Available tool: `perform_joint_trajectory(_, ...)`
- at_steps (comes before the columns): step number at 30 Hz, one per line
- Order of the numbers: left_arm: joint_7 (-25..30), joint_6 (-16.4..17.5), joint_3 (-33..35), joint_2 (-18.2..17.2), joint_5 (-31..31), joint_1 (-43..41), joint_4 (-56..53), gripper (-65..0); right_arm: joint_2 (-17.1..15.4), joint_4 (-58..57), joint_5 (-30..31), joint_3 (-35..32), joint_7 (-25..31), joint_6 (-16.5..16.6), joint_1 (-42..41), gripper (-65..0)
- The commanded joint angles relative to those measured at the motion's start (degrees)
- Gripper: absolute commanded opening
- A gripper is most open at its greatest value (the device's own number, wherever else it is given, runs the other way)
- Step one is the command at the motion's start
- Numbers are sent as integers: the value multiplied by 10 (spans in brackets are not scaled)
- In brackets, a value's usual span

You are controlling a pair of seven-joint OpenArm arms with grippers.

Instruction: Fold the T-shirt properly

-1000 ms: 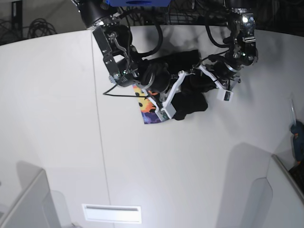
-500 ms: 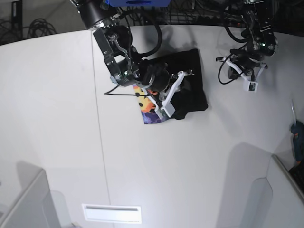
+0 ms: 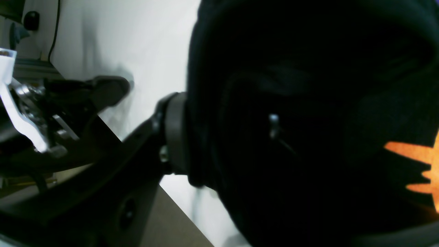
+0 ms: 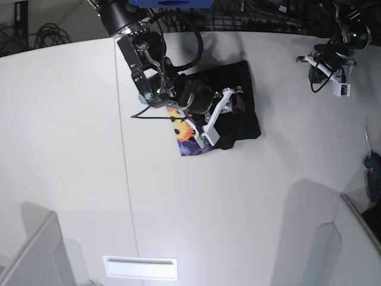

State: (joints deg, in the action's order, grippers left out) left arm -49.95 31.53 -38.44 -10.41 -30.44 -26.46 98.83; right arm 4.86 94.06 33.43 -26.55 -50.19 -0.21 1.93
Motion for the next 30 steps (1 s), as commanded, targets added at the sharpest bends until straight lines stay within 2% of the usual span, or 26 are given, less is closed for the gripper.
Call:
perform_joint_trajectory(1, 9, 1, -6, -11, -7, -5, 10, -650, 7, 20, 9, -8, 8, 3, -8, -356)
perform_joint_trajectory(4, 9, 1, -7, -22, -7, -7, 10, -650, 3, 39, 9, -36, 8, 3, -9, -357)
perform_joint_trajectory(11, 9, 1, -7, -22, -7, -3, 10, -650, 7, 22, 8, -90, 7, 3, -38, -357)
perform_joint_trajectory(18, 9, 1, -12, -23, -8, 0, 9, -650, 5, 9, 11, -199, 7, 3, -89, -359)
perform_joint_trajectory(21, 9, 2, -53, -23, -9, 0, 9, -650, -6, 49, 9, -224, 7, 3, -95, -359)
perform_joint_trajectory(23, 9, 2, -85, -23, -9, 0, 9, -650, -32, 96, 9, -208, 12, 3, -83, -369)
perform_joint_trajectory(25, 9, 2, -114, -24, -9, -2, 6, -650, -56, 147, 8, -172, 13, 3, -65, -432)
perform_joint_trajectory(27, 9, 3, -134, -34, -9, -5, -7, -650, -74, 184, 8, -117, 14, 3, -49, -540)
perform_joint_trajectory(28, 9, 3, -139, -39, -9, -6, -17, -650, -81, 197, 8, -90, 16, 3, -43, -617)
perform_joint_trajectory(29, 9, 3, -144, -40, -9, -6, -24, -650, -86, 202, 9, -65, 22, 3, -39, -650)
perform_joint_trajectory(30, 9, 3, -144, -40, -9, -7, -31, -650, -95, 202, 12, -40, 29, 3, -37, -650)
